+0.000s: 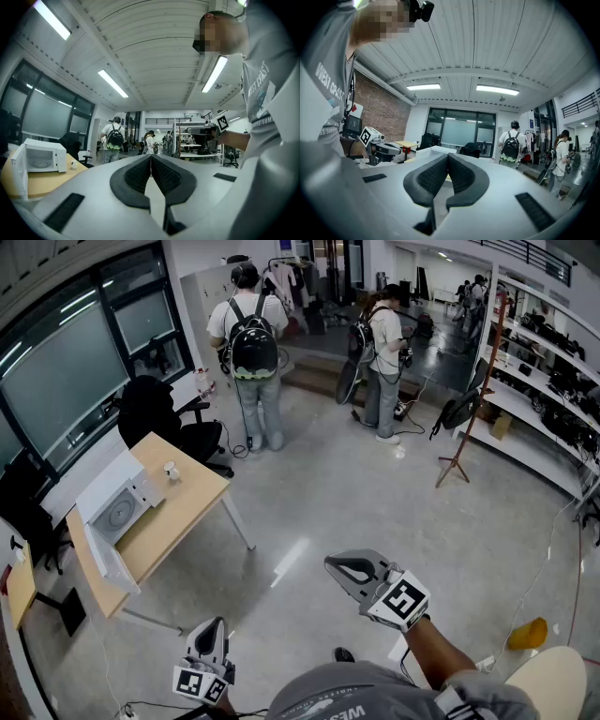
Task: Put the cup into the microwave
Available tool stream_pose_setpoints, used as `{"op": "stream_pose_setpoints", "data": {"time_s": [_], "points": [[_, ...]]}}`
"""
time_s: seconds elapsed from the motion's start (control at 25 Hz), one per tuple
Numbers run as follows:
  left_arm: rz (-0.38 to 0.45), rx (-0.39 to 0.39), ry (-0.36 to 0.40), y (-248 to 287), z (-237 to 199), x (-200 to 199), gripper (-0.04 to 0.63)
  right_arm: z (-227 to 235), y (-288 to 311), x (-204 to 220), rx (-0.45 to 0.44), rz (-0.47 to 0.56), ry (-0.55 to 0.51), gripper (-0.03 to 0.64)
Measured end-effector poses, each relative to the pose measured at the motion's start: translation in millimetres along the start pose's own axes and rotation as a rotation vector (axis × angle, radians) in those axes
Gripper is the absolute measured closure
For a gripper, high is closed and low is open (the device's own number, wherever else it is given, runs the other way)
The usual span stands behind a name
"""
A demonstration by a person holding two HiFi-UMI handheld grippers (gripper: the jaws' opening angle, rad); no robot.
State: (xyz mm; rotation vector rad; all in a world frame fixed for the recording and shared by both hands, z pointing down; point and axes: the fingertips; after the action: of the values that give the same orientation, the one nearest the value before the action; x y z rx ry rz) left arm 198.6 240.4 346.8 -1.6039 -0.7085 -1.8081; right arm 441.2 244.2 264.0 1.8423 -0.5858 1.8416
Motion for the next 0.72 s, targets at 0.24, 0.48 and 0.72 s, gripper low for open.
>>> {"op": "stream_pose_setpoints", "data": {"time_s": [0.24, 0.48, 0.72], "points": [[0.014, 0.033, 0.000, -15, 9, -8, 0.574, -19, -15, -6, 0.033, -0.002, 0.011, 0.598], [0.026, 0.027, 0.003, -36, 14, -12, 0.574, -32, -25, -3, 0.039, -0.010, -0.005, 0.598], [0.027, 0.005, 0.000, -62, 7, -10, 0.574, -54, -14, -9, 0.011, 0.022, 0.042, 0.598]]}}
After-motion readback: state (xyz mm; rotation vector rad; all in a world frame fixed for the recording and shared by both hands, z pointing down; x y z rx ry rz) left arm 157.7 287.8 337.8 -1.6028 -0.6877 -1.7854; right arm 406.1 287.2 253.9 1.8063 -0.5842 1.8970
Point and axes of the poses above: the fingertips, and each gripper's own axes: y forward along the fingers, z to its right, x out of its underside, and after that the axes turned 11 degrees about y, right-handed
